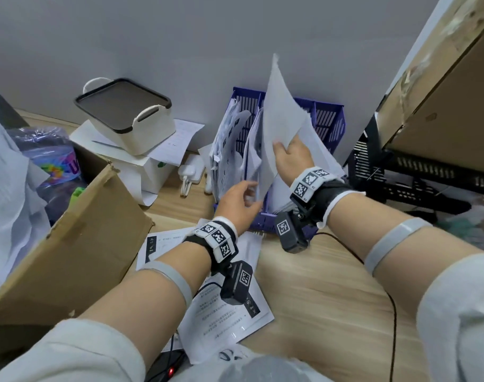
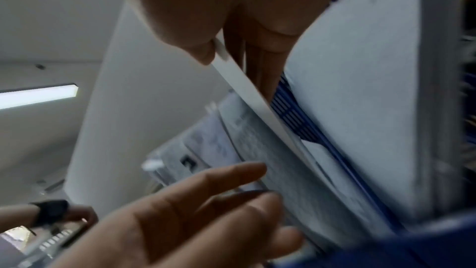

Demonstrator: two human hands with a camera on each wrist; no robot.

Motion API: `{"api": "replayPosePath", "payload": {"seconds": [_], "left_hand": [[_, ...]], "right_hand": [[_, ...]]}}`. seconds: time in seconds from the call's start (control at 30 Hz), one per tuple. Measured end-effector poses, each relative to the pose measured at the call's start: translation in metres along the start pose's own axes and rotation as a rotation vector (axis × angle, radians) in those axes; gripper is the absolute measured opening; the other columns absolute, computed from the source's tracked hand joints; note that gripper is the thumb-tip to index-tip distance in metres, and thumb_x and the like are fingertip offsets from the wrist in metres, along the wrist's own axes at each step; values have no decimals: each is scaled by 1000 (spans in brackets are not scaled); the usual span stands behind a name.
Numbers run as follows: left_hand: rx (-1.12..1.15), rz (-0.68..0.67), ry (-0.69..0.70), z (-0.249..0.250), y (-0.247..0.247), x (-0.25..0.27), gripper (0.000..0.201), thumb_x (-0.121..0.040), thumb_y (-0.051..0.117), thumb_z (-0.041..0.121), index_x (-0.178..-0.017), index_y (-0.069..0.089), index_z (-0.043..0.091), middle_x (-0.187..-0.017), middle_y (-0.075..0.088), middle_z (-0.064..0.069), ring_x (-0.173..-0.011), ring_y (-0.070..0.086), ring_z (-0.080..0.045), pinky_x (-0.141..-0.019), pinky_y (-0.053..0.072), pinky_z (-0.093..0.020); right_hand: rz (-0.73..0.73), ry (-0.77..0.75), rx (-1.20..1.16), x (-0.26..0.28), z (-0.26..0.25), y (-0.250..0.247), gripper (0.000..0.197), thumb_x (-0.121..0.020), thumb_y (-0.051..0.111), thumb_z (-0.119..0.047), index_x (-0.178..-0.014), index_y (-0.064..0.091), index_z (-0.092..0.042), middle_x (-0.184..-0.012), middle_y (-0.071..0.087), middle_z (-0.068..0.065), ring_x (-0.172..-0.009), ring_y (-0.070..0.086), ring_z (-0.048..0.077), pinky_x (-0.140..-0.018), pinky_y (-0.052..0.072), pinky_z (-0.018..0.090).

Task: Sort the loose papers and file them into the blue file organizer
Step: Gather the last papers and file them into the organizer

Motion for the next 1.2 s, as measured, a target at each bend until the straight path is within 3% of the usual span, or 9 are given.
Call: {"api": "replayPosePath", "payload": {"seconds": [0.1,0.23,0.33,0.47,0.57,0.67,0.93,1.07,1.2], "left_hand": [[136,-4,-117,-32,-8,8,20,-84,67,9,-102,69,17,-89,69,1,-86,66,-17,-83,55,-29],[120,49,-333,-94,-26,27,14,-84,66,8,-90,69,20,-87,71,-6,-86,68,-23,-77,54,-33],[-97,105,-534,-145,-48,51,20,-84,67,14,-104,68,17,-108,68,-10,-103,64,-28,-91,51,-33],[-402,130,-886,-193,-77,96,51,-82,63,24,-131,50,24,-139,39,-14,-130,39,-34,-104,43,-44],[-402,157,-1000,-217,-89,122,66,-78,64,27,-138,39,22,-141,36,-17,-130,38,-38,-106,40,-49],[-436,178,-1005,-226,-97,136,69,-79,69,28,-141,40,18,-140,39,-17,-128,43,-37,-105,42,-45],[-245,205,-981,-230,-88,152,47,-82,67,30,-122,45,21,-120,57,-11,-98,60,-34,-85,52,-42],[-220,223,-975,-228,-86,153,41,-82,65,20,-116,44,20,-118,55,-12,-96,59,-34,-86,53,-45],[-306,280,-916,-219,-85,146,40,-80,65,19,-115,44,21,-124,43,-11,-108,52,-36,-95,48,-46]], "right_hand": [[-145,116,81,6,25,28,47,-97,42,-40,-139,37,-20,-101,65,6,-89,64,25,-91,50,36],[-351,302,79,20,64,63,34,-96,42,-40,-104,54,-10,-87,69,13,-62,68,29,-62,59,41],[-545,444,61,49,97,90,21,-96,49,-28,-91,58,-10,-84,65,10,-65,65,27,-59,54,36],[-799,455,476,92,142,120,43,-88,60,-31,-113,62,3,-113,66,20,-105,64,36,-89,54,43],[-880,498,560,119,160,138,28,-83,62,-34,-78,55,-8,-77,58,10,-85,65,33,-61,45,27],[-849,546,542,136,175,150,32,-82,62,-34,-80,37,-14,-64,40,1,-55,44,19,-50,30,24],[-876,431,415,150,183,157,20,-85,60,-27,-100,68,-15,-96,68,5,-78,63,22,-61,51,25],[-764,419,443,145,189,136,19,-85,51,-9,-73,58,-23,-80,63,-1,-81,60,25,-57,47,24],[-646,408,444,133,189,107,31,-88,47,-9,-110,62,-27,-103,65,1,-82,58,23,-65,41,21]]}}
Point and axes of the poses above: each hand's wrist, its own x-axis away from the middle knuckle, its own y-axis out of the palm, z = x × y, the point moved 3 cm from there along -x, towards the middle knuckle
